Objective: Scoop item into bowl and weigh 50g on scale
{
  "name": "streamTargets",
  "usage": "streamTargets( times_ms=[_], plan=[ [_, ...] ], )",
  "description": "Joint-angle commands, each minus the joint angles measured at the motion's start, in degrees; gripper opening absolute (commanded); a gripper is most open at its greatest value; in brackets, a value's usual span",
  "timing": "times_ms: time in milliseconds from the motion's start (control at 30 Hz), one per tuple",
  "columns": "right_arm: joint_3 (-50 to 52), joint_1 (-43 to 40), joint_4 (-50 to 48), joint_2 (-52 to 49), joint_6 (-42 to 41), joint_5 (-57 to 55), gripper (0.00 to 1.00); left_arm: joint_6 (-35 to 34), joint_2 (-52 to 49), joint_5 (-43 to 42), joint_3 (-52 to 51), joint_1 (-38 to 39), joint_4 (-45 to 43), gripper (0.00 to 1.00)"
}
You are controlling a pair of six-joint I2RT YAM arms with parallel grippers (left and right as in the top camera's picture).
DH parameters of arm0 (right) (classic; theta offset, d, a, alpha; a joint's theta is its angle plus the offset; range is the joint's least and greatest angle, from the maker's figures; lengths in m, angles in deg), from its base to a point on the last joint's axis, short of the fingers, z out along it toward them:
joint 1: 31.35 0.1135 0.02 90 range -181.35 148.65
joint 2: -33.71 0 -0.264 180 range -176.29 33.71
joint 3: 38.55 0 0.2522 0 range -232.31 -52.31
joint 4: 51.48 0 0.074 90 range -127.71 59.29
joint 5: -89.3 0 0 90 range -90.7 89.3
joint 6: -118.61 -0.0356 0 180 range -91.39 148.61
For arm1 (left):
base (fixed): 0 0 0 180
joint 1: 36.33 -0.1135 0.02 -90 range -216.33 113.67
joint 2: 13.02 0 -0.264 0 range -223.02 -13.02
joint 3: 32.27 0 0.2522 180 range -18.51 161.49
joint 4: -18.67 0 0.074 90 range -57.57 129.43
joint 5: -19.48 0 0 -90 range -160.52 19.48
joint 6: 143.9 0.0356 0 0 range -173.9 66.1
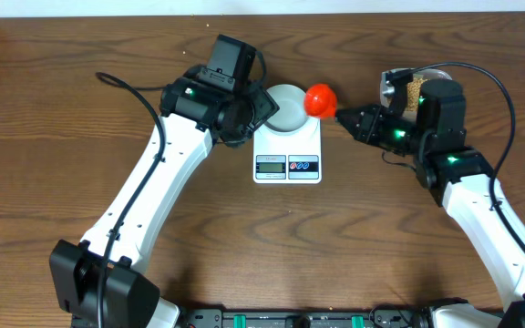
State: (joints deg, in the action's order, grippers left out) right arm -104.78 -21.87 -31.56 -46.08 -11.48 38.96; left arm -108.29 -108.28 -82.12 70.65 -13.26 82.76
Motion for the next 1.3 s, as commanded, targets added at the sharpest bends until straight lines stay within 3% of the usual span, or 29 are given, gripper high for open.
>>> streamTargets(
  times_ms=[0, 133, 267, 633, 967, 1267],
  plan=[
    [-2.69, -1.42, 4.57, 3.10, 5.60, -2.19, 0.02, 16.13, 0.11, 1.16, 0.52, -0.28, -0.85, 0.66],
    [-6.25, -1.66, 13.62, 5.60, 11.23, -6.93, 0.01, 26.32, 0.11, 1.16, 0.52, -0.28, -1.38, 0.66],
    [-10.32, -1.68, 22.49, 8.20, 16.63, -11.76, 0.01, 31.74, 0.11, 1.14, 0.52, -0.28, -0.22, 0.66],
    [-11.28, -5.03, 28.33, 12.46, 18.12, -13.84, 0.01, 31.15, 0.11, -4.50, 0.52, 1.11, 2.80, 0.65],
    [-11.28, -11.19, 33.73, 12.57, 22.27, -13.81, 0.01, 31.19, -1.16, -2.40, -0.59, 10.38, 2.49, 0.66],
    [-11.28, -11.91, 35.60, 12.57, 23.52, -13.86, 0.01, 31.21, -7.96, -0.35, -0.87, 17.03, 1.25, 0.65]
  ],
)
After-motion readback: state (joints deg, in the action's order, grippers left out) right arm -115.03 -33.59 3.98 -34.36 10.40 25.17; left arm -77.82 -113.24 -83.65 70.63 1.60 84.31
